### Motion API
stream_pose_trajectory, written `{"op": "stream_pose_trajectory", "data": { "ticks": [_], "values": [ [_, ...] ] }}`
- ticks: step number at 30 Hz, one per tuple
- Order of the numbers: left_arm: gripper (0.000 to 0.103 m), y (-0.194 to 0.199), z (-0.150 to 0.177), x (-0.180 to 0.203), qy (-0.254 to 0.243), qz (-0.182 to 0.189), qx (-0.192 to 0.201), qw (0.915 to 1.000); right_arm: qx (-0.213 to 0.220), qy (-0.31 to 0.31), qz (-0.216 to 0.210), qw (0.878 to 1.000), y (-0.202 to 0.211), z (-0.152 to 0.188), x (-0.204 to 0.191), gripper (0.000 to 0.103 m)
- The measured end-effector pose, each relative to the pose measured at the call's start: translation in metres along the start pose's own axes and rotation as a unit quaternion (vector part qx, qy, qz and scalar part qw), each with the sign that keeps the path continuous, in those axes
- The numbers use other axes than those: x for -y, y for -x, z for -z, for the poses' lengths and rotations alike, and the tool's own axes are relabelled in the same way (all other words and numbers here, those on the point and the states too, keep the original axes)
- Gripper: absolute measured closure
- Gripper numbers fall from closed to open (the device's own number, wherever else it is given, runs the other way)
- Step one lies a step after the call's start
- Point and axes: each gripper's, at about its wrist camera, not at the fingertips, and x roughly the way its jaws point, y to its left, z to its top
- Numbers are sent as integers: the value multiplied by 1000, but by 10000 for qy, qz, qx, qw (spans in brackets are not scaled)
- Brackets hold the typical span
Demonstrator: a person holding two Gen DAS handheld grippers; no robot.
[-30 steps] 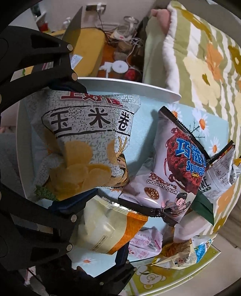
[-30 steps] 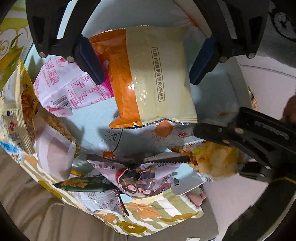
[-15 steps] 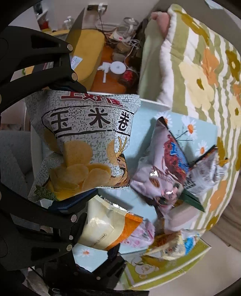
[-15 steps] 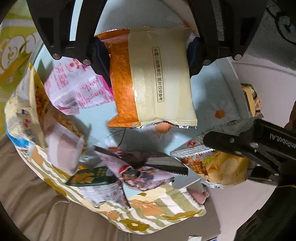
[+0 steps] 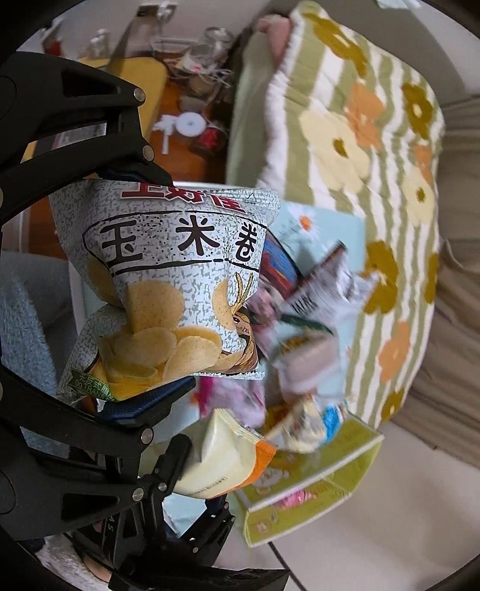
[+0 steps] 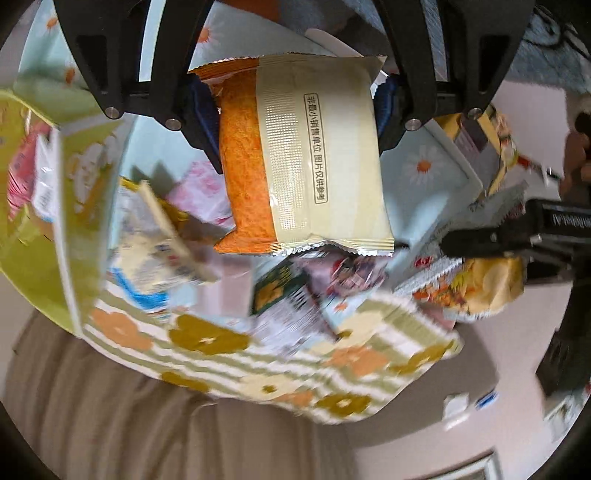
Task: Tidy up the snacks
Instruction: 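Carry both bags into the cardboard box and open both tools to release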
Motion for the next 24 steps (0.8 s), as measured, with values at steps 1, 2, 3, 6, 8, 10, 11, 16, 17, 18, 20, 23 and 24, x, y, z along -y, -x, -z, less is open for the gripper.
{"op": "stream_pose_trajectory", "data": {
  "ticks": [1, 2, 3, 6, 8, 10, 11, 16, 17, 18, 20, 23, 24],
  "values": [
    [20, 1, -4, 4, -34, 62, 28, 10000, 48, -74, 11, 10000, 4, -3, 5, 39],
    [20, 3, -11, 9, -88, 144, 86, 9998, 149, -192, 64, 9997, 12, -5, 12, 39],
    [20, 5, -14, 13, -131, 172, 124, 9997, 227, -278, 115, 9993, 18, -7, 17, 39],
    [20, 15, -33, 34, -336, 230, 319, 9987, 474, -616, 200, 9968, 42, -12, 37, 39],
    [20, 20, -45, 49, -439, 287, 454, 9976, 636, -776, 255, 9946, 59, -14, 56, 39],
    [20, 23, -59, 70, -553, 318, 598, 9962, 743, -887, 360, 9926, 73, -15, 74, 39],
    [20, 23, -64, 79, -585, 337, 644, 9956, 777, -931, 394, 9918, 78, -14, 82, 39],
    [20, 14, -92, 141, -679, 474, 853, 9929, 927, -1070, 574, 9883, 109, -14, 136, 39],
    [20, 10, -96, 155, -687, 517, 880, 9924, 943, -1075, 625, 9878, 114, -14, 150, 39],
    [20, 5, -102, 172, -713, 566, 918, 9916, 960, -1084, 656, 9873, 118, -14, 160, 39],
    [20, -4, -112, 198, -771, 612, 956, 9905, 1016, -1136, 719, 9857, 127, -14, 189, 39],
    [20, -22, -126, 239, -813, 733, 947, 9895, 1011, -1276, 735, 9839, 134, -16, 225, 39],
    [20, -29, -132, 254, -811, 789, 933, 9892, 1005, -1315, 725, 9835, 135, -17, 237, 39]
  ]
}}
